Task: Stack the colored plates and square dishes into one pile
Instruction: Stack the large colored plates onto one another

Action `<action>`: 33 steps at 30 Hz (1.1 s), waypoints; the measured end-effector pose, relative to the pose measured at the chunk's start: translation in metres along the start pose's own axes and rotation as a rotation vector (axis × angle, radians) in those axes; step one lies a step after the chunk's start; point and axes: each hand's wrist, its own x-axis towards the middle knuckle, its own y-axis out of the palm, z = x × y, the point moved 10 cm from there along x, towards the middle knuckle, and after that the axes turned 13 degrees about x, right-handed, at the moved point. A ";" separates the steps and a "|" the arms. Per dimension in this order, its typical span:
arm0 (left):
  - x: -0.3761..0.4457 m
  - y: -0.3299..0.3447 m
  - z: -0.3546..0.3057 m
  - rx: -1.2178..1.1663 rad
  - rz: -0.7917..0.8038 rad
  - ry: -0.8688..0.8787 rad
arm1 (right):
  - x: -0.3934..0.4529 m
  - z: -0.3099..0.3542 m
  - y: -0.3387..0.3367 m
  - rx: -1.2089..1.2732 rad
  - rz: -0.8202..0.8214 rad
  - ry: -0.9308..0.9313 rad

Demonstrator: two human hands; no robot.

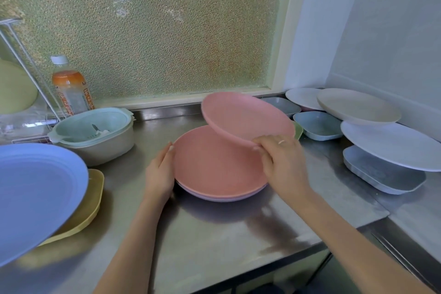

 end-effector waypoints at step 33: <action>0.007 0.016 0.004 0.017 0.092 0.150 | -0.018 -0.062 -0.048 -0.083 -0.078 0.289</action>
